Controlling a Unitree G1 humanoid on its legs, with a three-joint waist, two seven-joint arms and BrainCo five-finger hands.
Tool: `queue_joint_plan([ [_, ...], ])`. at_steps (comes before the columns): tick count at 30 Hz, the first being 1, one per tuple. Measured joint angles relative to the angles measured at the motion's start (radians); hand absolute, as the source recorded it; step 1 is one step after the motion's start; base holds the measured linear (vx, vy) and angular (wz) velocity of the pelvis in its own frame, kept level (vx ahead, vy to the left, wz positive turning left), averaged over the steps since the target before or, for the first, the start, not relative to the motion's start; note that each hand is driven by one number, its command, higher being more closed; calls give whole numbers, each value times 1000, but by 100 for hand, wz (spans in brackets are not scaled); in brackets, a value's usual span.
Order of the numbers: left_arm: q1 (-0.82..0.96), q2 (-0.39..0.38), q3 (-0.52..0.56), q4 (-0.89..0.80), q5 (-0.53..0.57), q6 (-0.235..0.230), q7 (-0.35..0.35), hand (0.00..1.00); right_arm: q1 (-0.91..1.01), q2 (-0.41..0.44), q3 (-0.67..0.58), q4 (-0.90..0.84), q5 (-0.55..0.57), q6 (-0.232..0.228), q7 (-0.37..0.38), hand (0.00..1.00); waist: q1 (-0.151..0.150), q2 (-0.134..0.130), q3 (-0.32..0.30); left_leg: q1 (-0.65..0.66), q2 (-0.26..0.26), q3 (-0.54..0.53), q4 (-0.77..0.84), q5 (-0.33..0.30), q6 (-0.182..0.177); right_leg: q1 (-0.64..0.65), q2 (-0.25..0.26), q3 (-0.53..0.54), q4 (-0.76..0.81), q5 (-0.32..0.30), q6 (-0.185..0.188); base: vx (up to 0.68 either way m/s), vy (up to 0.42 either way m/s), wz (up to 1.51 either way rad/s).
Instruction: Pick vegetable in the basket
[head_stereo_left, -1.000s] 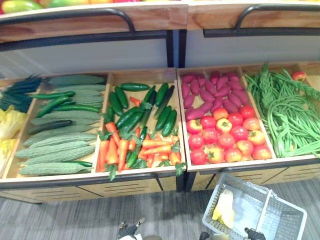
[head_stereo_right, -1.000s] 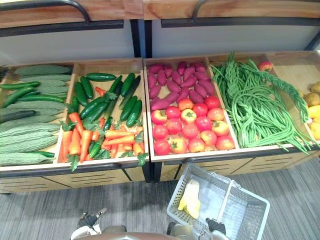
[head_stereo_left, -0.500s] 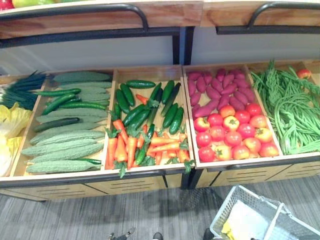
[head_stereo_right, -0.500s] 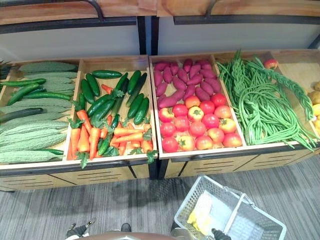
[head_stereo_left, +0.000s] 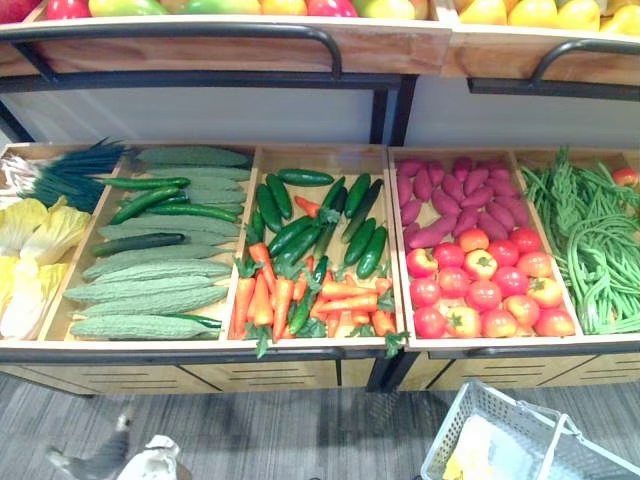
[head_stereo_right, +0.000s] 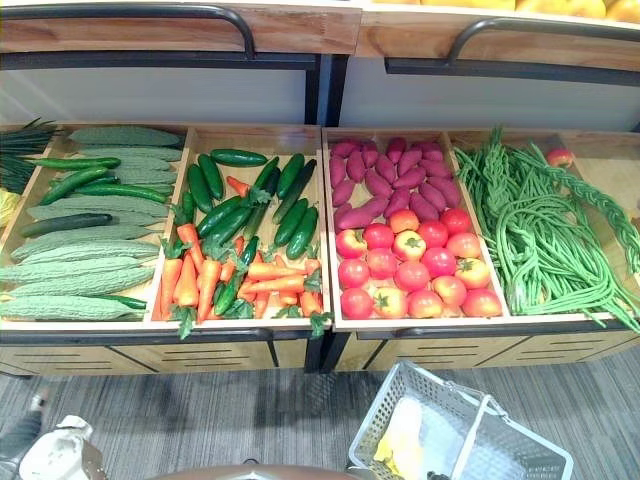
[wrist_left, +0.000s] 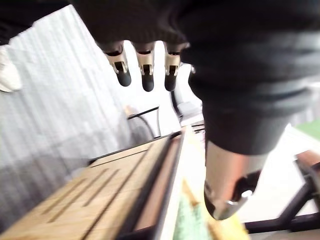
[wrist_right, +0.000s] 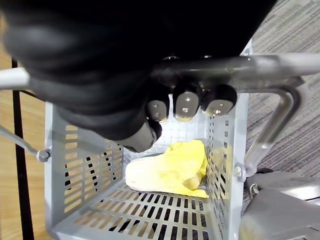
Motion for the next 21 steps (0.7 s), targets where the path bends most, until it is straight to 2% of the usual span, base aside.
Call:
queue_joint_plan([
  [2, -4, -5, -24, -160, 23, 1, 38, 0, 11, 0, 32, -19, -6, -2, 0, 100, 3, 0, -2, 0, 4, 1, 3, 0, 0, 0, 3, 4, 1, 1, 2, -51, -24, -5],
  [4, -7, -3, -62, -276, 106, 4, 66, 0, 25, 0, 54, -23, -7, -5, -1, 100, 7, -1, -15, -2, 9, 5, 4, 0, 0, 0, 9, 9, 1, 1, 2, -53, -31, -7],
  [8, -5, 2, -149, -404, 234, 15, 74, 0, 40, -1, 88, -26, -7, -14, -1, 100, 7, 1, -31, -2, 19, 7, 8, -1, 0, 0, 15, 14, 1, 1, 2, -24, -23, -3],
  [10, -2, 44, -257, -445, 301, 22, 63, 0, 43, -2, 110, -29, -7, -19, 0, 100, 5, 1, -31, -7, 26, 9, 19, -3, -1, -1, 24, 19, 1, 1, 2, -43, -50, -4],
  [14, 3, 129, -414, -444, 376, 18, 14, 0, 41, -6, 132, -33, -6, -21, 2, 100, -2, 3, -34, -10, 36, 22, 23, -3, -1, -15, 36, 35, 2, 2, 1, -24, -27, -11],
  [17, 2, 215, -518, -357, 432, -2, -60, 0, 39, -22, 144, -37, -5, -23, 11, 100, -13, 18, -42, -10, 40, 48, 24, -2, -1, -34, 44, 63, 2, 7, 1, 3, -16, -27],
  [19, 1, 281, -583, -285, 447, -17, -111, 0, 31, -36, 145, -35, 2, -23, 19, 100, -36, 30, -40, -7, 39, 62, 23, -3, -1, -38, 47, 76, 0, 11, 0, 5, -2, -21],
  [21, -1, 326, -617, -247, 448, -29, -151, 0, 30, -44, 145, -35, 2, -24, 20, 100, -46, 36, -38, 0, 38, 74, 21, -4, -1, -40, 50, 90, -1, 12, -1, 1, 6, -20],
])
